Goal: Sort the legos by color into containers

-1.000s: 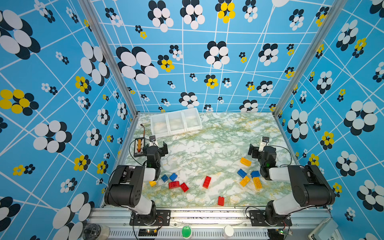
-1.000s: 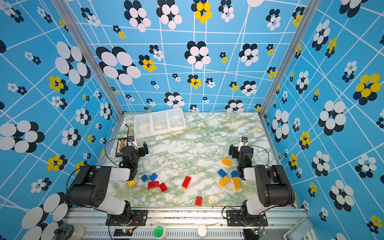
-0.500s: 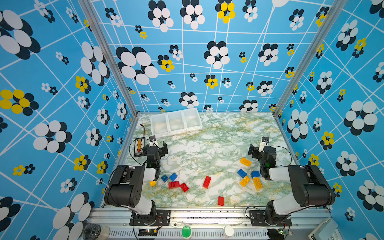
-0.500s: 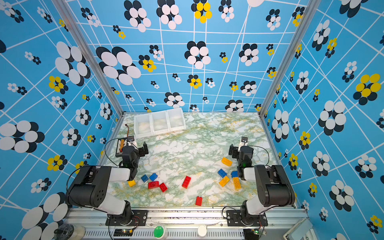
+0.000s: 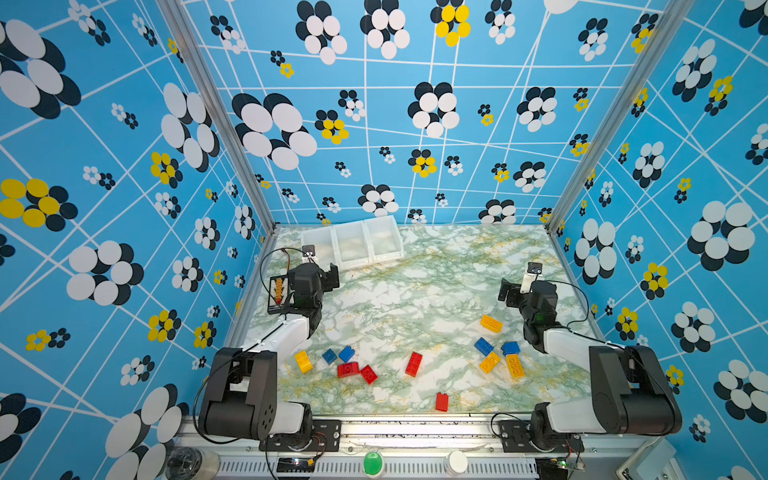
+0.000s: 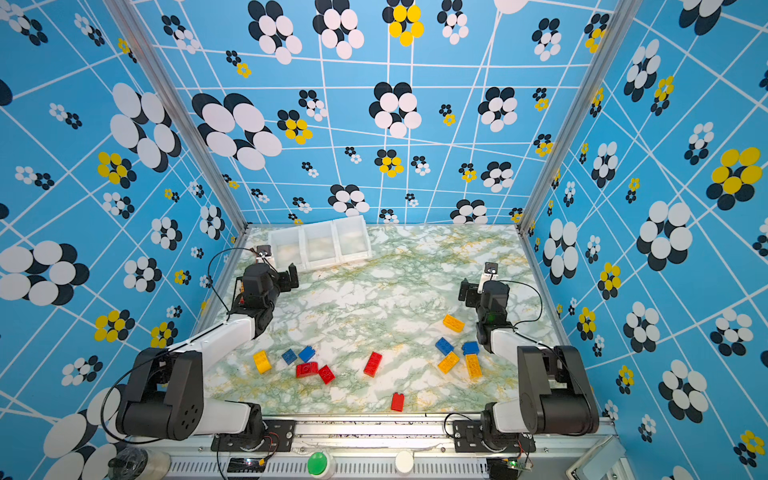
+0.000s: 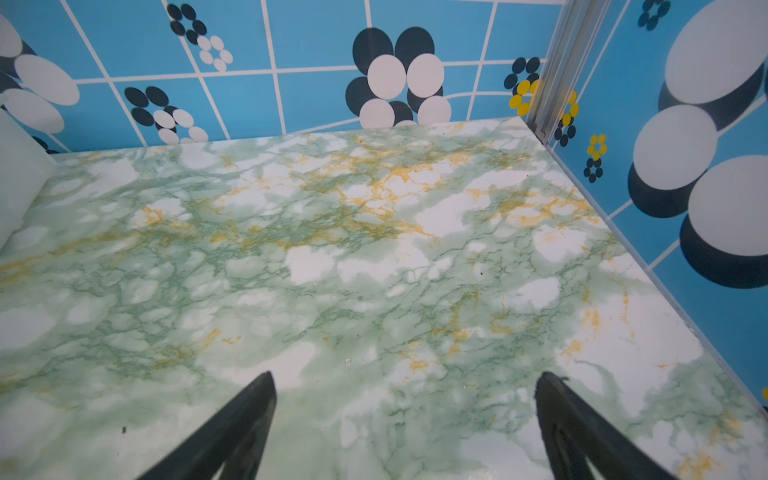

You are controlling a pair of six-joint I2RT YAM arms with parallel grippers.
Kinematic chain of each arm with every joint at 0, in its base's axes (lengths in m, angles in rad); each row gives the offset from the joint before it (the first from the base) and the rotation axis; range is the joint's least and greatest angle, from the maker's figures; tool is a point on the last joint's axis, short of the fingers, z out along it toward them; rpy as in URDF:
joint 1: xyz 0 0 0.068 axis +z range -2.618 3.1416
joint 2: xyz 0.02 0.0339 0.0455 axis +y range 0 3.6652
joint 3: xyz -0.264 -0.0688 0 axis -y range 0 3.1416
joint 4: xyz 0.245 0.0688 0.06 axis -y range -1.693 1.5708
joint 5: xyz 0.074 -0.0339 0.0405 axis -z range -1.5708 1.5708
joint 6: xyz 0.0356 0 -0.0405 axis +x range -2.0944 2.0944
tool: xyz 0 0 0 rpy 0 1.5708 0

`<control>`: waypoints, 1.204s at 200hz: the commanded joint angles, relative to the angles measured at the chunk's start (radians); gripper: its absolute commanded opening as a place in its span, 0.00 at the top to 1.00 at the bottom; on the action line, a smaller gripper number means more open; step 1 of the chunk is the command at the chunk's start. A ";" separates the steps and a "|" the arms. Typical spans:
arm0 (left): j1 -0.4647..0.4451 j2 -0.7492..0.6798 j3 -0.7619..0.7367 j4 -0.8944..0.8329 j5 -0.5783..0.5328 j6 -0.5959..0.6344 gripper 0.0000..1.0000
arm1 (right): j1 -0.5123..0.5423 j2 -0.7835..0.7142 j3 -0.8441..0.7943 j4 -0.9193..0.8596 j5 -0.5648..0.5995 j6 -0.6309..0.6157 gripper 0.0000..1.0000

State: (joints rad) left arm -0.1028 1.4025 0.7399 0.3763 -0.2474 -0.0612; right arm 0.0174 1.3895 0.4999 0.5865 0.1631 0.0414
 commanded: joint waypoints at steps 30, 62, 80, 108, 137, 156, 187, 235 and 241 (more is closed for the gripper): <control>-0.041 0.187 0.375 -0.486 -0.006 -0.143 0.01 | 0.017 -0.119 0.168 -0.477 0.004 0.079 0.01; -0.040 0.372 0.624 -0.659 0.012 -0.187 0.00 | 0.043 -0.161 0.222 -0.598 -0.017 0.105 0.01; -0.039 0.478 0.759 -0.745 0.018 -0.202 0.04 | 0.058 -0.177 0.244 -0.643 -0.023 0.118 0.01; -0.032 0.621 0.933 -0.847 0.020 -0.243 0.12 | 0.080 -0.197 0.264 -0.675 -0.020 0.130 0.01; -0.021 0.730 1.058 -0.907 0.039 -0.284 0.18 | 0.090 -0.205 0.283 -0.692 -0.018 0.132 0.01; -0.019 0.796 1.138 -0.946 0.052 -0.293 0.24 | 0.090 -0.204 0.292 -0.701 -0.015 0.130 0.01; -0.017 0.880 1.225 -1.008 0.048 -0.304 0.33 | 0.090 -0.204 0.296 -0.705 -0.009 0.127 0.01; -0.012 0.920 1.242 -1.029 0.061 -0.305 0.46 | 0.090 -0.217 0.288 -0.715 -0.007 0.129 0.01; -0.012 0.920 1.241 -1.031 0.065 -0.306 0.48 | 0.090 -0.218 0.287 -0.715 -0.005 0.129 0.01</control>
State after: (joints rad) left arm -0.1265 2.3005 1.9518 -0.6075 -0.2016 -0.3599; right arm 0.1020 1.1995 0.7750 -0.1017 0.1478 0.1581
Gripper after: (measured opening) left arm 0.551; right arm 0.992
